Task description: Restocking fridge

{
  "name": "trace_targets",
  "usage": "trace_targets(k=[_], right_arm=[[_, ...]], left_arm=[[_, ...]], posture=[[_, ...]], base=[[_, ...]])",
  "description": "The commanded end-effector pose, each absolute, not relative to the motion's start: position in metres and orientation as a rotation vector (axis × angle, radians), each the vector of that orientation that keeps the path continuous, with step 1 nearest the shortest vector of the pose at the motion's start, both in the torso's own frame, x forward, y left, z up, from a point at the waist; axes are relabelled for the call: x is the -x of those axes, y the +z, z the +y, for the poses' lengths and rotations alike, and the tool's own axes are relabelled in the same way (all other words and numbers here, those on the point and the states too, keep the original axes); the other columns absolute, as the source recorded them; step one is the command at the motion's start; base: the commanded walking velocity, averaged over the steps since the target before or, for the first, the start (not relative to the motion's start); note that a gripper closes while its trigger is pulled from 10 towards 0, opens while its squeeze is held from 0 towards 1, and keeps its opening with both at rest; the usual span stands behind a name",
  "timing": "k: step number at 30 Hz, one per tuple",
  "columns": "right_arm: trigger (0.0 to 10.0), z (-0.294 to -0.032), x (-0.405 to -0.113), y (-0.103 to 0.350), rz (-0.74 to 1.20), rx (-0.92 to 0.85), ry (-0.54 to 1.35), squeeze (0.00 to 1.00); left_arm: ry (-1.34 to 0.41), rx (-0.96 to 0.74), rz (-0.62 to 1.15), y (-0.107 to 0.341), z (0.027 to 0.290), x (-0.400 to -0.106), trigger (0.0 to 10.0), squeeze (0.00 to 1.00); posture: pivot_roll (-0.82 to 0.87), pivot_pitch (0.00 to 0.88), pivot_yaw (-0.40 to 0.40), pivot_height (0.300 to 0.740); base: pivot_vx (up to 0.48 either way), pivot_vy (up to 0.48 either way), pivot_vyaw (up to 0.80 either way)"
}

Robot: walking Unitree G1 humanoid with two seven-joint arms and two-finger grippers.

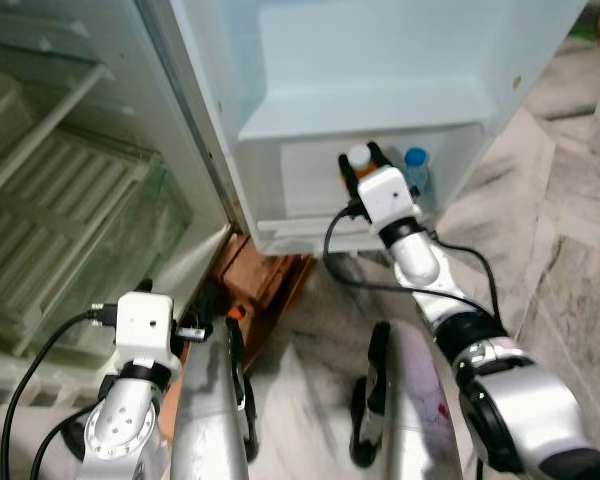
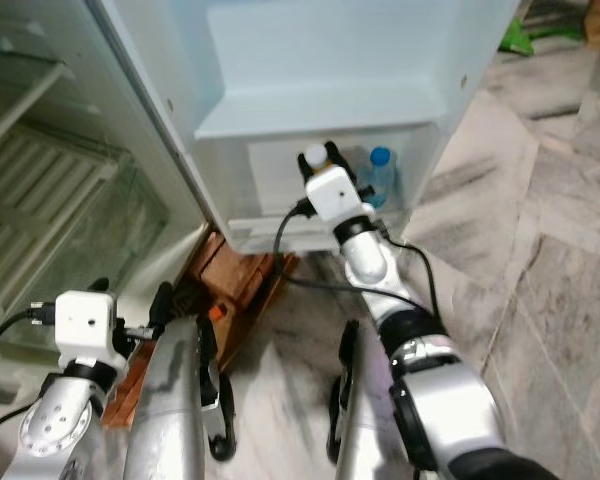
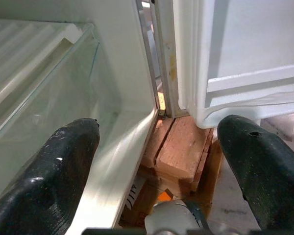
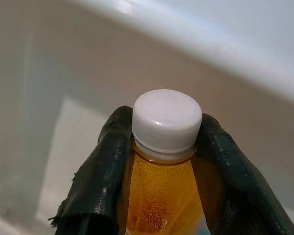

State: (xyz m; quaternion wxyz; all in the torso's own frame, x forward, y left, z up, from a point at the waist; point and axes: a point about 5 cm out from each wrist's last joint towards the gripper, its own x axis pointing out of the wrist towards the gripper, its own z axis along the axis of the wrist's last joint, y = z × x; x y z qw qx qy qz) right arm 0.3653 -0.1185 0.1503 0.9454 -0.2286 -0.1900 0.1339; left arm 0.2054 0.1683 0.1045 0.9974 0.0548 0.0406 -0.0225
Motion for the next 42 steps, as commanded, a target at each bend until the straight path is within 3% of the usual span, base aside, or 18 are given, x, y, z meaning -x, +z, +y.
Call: trace_targets(k=[1, 7, 11, 27, 28, 29, 30, 42], right_arm=[[10.0, -0.113, -0.365, 0.146, -0.368, 0.484, 0.298, 0.0], [10.0, -0.108, -0.371, 0.156, -0.389, 0.503, 0.286, 0.0], [10.0, -0.114, -0.372, 0.144, -0.302, 0.491, 0.217, 0.0], [10.0, -0.161, -0.374, 0.117, -0.033, 0.363, -0.08, 0.0], [10.0, -0.166, -0.374, 0.114, 0.01, 0.322, -0.106, 0.64], [10.0, -0.167, -0.374, 0.114, 0.019, 0.32, -0.115, 0.64], [10.0, -0.169, -0.374, 0.113, 0.026, 0.323, -0.125, 1.0], [10.0, -0.164, -0.378, 0.118, 0.047, 0.274, -0.102, 1.0]], left_arm=[[-0.041, -0.126, 0.099, 0.104, 0.171, -0.201, 10.0, 0.0], [-0.04, -0.13, 0.106, 0.104, 0.171, -0.197, 10.0, 0.0], [-0.043, -0.129, 0.111, 0.104, 0.171, -0.195, 10.0, 0.0], [-0.06, -0.13, 0.123, 0.103, 0.169, -0.199, 10.0, 0.0], [-0.063, -0.13, 0.121, 0.103, 0.168, -0.201, 10.0, 0.0], [-0.064, -0.13, 0.121, 0.103, 0.168, -0.201, 10.0, 0.0], [-0.065, -0.13, 0.121, 0.103, 0.167, -0.202, 10.0, 0.0], [-0.054, -0.145, 0.125, 0.099, 0.17, -0.208, 10.0, 0.0]], posture=[[0.24, 0.308, 0.063, 0.545], [0.25, 0.321, 0.065, 0.545], [0.25, 0.328, 0.066, 0.545], [0.24, 0.322, 0.077, 0.545], [0.24, 0.318, 0.077, 0.545], [0.24, 0.318, 0.077, 0.545], [0.24, 0.315, 0.076, 0.545], [0.23, 0.283, 0.066, 0.545]], base=[[0.0, 0.0, 0.0], [0.0, 0.0, 0.0], [0.0, 0.0, 0.0], [0.0, 0.0, 0.0], [0.0, 0.0, 0.0], [0.0, 0.0, 0.0], [0.0, 0.0, 0.0], [0.0, 0.0, 0.0]])
